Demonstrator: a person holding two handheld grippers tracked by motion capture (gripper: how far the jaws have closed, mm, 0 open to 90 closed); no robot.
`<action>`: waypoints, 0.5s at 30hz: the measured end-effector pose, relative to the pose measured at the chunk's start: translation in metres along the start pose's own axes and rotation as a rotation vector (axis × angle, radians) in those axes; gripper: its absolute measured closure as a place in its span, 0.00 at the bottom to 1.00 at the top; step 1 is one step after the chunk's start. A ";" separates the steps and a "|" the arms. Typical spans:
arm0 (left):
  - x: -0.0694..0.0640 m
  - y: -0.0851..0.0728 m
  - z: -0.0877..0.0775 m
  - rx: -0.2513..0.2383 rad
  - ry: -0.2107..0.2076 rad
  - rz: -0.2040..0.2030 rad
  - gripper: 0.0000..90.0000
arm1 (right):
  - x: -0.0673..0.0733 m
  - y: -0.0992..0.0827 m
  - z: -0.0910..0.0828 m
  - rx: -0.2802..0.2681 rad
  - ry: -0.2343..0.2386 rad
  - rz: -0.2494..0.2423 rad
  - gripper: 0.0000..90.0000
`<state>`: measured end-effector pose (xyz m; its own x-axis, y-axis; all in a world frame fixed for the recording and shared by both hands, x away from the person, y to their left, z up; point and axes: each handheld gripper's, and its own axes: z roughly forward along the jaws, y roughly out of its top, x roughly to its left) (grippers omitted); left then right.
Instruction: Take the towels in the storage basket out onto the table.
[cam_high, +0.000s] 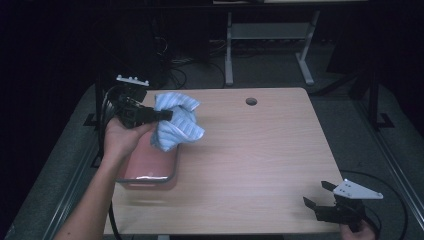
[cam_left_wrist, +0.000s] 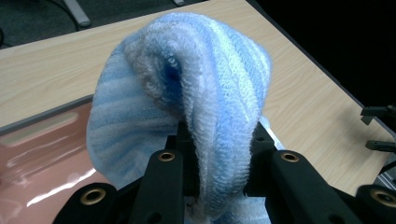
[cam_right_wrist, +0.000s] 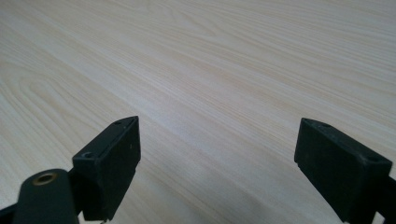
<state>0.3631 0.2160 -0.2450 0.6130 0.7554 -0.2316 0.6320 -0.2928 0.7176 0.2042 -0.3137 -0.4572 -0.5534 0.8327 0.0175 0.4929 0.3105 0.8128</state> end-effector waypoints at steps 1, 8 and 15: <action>-0.002 0.002 0.002 0.001 -0.004 0.003 0.81 | 0.000 0.000 0.000 0.000 0.001 0.000 0.15; -0.019 0.013 0.013 -0.005 -0.036 0.034 0.81 | 0.000 0.001 0.000 -0.001 -0.001 0.002 0.15; -0.033 0.021 0.029 0.017 -0.059 0.058 0.81 | 0.001 0.001 0.001 -0.004 0.002 0.001 0.15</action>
<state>0.3696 0.1684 -0.2412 0.6752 0.7012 -0.2288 0.6023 -0.3451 0.7198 0.2046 -0.3120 -0.4564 -0.5544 0.8320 0.0199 0.4908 0.3076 0.8152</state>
